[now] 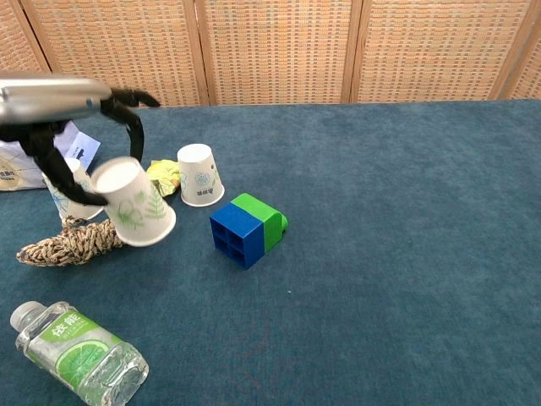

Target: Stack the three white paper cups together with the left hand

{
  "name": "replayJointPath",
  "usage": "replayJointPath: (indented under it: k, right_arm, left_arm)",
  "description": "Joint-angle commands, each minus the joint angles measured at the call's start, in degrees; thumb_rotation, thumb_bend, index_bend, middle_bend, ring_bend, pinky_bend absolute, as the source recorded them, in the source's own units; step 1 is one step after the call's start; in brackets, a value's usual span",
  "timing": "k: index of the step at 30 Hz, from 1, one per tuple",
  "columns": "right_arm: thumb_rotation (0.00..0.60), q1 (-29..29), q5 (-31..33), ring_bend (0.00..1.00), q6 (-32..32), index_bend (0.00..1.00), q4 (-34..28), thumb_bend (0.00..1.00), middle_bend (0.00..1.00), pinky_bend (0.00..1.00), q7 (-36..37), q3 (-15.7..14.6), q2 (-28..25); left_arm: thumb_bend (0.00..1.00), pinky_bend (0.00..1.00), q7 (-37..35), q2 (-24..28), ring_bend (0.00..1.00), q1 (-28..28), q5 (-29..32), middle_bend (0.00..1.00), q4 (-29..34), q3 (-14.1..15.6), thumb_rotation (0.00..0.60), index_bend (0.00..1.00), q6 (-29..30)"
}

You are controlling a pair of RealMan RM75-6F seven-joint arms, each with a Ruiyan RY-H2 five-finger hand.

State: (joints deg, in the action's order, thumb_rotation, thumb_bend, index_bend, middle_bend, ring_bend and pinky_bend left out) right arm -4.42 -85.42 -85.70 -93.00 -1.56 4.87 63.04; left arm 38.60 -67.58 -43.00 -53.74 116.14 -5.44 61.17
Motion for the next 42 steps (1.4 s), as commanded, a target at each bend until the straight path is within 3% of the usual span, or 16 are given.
replayJointPath:
  k: [1, 8, 22, 42]
  right_arm:
    - [0.600, -0.1, 0.2, 0.00, 0.3, 0.00, 0.1, 0.00, 0.00, 0.00, 0.3, 0.0, 0.0]
    - [0.600, -0.4, 0.9, 0.00, 1.4, 0.00, 0.6, 0.00, 0.00, 0.00, 1.5, 0.1, 0.0]
    - [0.600, -0.8, 2.8, 0.00, 2.9, 0.00, 2.2, 0.00, 0.00, 0.00, 4.8, 0.7, -0.3]
    - [0.600, -0.9, 4.3, 0.00, 4.0, 0.00, 3.4, 0.00, 0.00, 0.00, 7.5, 1.2, -0.5]
  left_arm:
    - [0.22, 0.00, -2.8, 6.2, 0.00, -2.7, 3.6, 0.00, 3.0, -4.0, 0.600, 0.61, -2.9]
    - [0.22, 0.00, -2.1, 7.7, 0.00, -8.4, 12.0, 0.00, -2.1, -6.7, 0.600, 0.61, -6.7]
    - [0.22, 0.00, 1.6, -0.3, 0.00, -18.3, 24.9, 0.00, -15.3, -6.6, 0.600, 0.58, -9.7]
    - [0.22, 0.00, 3.6, -7.6, 0.00, -26.0, 32.5, 0.00, -26.0, -5.2, 0.600, 0.58, -11.7]
